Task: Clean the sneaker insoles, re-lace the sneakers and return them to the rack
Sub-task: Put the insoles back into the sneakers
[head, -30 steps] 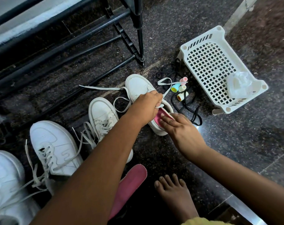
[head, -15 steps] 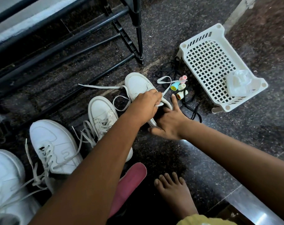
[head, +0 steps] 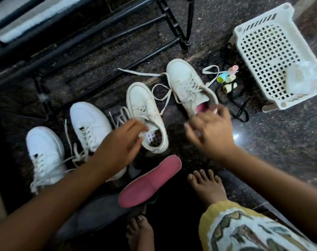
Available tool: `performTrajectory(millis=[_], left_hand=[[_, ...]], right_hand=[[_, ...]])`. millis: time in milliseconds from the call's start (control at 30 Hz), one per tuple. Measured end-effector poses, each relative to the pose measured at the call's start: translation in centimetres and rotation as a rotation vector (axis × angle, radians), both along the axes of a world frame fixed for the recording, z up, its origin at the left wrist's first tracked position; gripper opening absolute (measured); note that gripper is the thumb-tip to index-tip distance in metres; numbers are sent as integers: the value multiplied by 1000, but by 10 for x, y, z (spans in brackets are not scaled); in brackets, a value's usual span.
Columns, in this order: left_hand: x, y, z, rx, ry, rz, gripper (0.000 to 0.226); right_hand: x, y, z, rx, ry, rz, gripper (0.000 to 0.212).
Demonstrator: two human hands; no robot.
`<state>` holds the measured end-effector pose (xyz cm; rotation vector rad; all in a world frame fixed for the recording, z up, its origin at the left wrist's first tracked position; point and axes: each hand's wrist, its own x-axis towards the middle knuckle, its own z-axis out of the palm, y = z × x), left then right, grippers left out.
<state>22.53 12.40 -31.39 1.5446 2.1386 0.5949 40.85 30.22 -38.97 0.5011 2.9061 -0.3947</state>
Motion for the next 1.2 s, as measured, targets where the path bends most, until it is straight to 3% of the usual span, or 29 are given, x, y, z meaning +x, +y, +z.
performTrajectory(millis=[33,67,133,200,267,333,467,533,667,800,867,967,1067,1133,1200], left_hand=[[8,-27,1,-50,3,43,19],[19,-51,-3,-124,22,67,17],[45,-87,-24,-299,70,51,26],[70,-107,-55,-477,90,-9,56],[88,-108,-85,-578,166,-50,91],[97,-100,-101,-636,213,5,105],[104,-88,-116,-613,205,81,110],[102,-87,-117,-559,197,61,104],[90,-83,-105,-326,133,-28,70],[71,-72,-82,-93,8,-149,55],[60,-62,-68,9,-22,-135,54],[44,-41,-45,154,-87,77,50],[26,-17,-35,275,-208,408,30],[13,-1,-40,198,-53,450,24],[4,11,-47,108,95,400,17]], right_hand=[[-7,-3,3,-33,158,66,36],[-7,-17,0,-102,188,181,30],[4,-57,-15,-183,26,427,35],[14,-85,-38,-114,-220,624,53],[12,-93,-55,-22,-246,672,56],[8,-95,-64,30,-191,692,49],[10,-92,-65,32,79,707,34],[12,-86,-52,-76,128,621,43],[25,-81,-22,-154,63,462,64],[35,-73,28,-229,12,387,64],[32,-62,57,-225,9,372,53],[27,-40,101,-214,10,306,38],[14,-16,147,-231,100,193,36],[31,-2,117,-236,81,71,32],[83,25,31,57,-67,40,32]])
